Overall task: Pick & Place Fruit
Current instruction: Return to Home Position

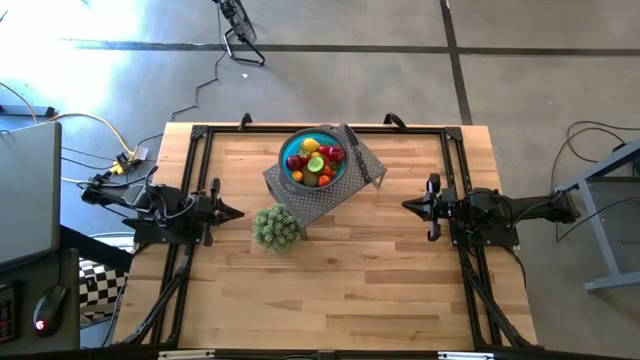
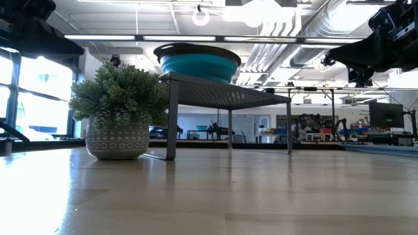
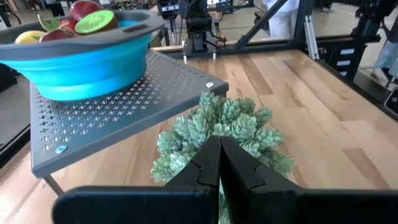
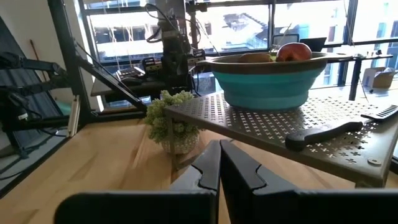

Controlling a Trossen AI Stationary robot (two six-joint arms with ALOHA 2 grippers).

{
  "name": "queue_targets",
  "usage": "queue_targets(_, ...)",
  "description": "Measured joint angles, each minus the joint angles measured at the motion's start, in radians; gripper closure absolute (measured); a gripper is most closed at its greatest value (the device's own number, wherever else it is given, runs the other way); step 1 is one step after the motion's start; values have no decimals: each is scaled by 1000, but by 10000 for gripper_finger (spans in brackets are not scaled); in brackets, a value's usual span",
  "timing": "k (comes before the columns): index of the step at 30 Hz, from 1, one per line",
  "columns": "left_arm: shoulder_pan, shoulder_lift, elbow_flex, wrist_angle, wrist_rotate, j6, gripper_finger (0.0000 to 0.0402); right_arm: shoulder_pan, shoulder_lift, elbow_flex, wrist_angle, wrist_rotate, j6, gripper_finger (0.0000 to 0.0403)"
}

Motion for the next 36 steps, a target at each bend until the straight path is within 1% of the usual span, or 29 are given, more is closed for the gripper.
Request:
queue_targets(7, 0, -1, 0, -49, -39, -1, 400, 0, 0, 0, -1, 0, 0, 401)
queue_targets(9, 0, 0, 0, -49, -15, 8, 400, 0, 0, 0, 1, 0, 0, 401)
queue_targets(13, 0, -1, 0, -42, 94, 35, 400, 0, 0, 0, 7, 2, 0, 401)
queue_targets(18, 0, -1, 0, -38, 188, 42, 400, 0, 0, 0, 9, 3, 0, 401)
queue_targets(21, 0, -1, -11, -11, 191, 27, 400, 0, 0, -1, 10, 3, 0, 401)
queue_targets(24, 0, 0, -69, 58, 193, 27, 400, 0, 0, -1, 10, 3, 0, 401)
queue_targets(26, 0, 0, -98, 96, 211, 26, 400, 0, 0, -1, 11, 3, 0, 401)
queue_targets(31, 0, 0, -127, 120, 215, -5, 400, 0, 1, -1, 13, 2, 0, 401)
queue_targets(36, 0, -1, -127, 115, 236, 21, 400, 0, 1, -1, 13, 3, 1, 401)
